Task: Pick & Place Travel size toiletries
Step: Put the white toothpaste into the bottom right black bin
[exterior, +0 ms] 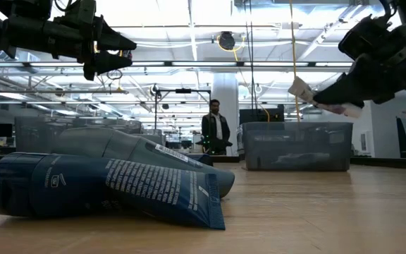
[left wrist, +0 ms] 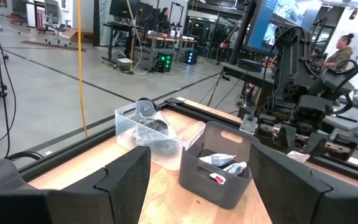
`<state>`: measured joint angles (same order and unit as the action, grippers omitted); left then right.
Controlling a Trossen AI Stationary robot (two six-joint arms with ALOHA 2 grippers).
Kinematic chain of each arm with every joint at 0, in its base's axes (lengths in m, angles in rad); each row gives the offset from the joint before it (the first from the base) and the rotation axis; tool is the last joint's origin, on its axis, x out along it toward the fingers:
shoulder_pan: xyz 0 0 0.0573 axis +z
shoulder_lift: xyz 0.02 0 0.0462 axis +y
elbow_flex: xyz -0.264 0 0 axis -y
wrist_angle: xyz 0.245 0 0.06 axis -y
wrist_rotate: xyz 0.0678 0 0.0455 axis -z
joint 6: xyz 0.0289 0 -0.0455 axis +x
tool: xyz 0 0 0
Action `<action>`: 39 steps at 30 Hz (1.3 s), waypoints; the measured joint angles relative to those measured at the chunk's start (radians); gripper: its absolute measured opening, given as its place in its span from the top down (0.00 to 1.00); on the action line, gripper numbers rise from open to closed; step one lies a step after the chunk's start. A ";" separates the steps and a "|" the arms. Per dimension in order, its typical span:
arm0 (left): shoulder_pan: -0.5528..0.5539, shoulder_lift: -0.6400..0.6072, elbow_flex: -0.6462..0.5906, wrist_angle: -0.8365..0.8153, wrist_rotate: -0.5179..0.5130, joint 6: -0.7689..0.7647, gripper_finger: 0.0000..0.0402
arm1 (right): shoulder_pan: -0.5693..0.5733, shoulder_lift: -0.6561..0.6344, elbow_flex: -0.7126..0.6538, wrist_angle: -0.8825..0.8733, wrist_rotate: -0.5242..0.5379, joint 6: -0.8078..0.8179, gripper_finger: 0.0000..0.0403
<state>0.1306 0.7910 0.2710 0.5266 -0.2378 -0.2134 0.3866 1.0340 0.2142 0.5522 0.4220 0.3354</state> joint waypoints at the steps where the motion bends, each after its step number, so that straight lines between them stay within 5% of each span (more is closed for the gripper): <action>1: 0.000 0.000 0.000 0.000 0.000 0.000 0.33 | -0.006 0.000 0.000 0.000 0.002 -0.004 0.85; 39: 0.000 0.000 0.000 0.000 0.000 0.000 0.33 | -0.352 0.000 0.001 0.175 -0.061 -0.199 0.85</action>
<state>0.1303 0.7910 0.2710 0.5266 -0.2379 -0.2131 0.0346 1.0344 0.2153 0.7274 0.3605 0.1366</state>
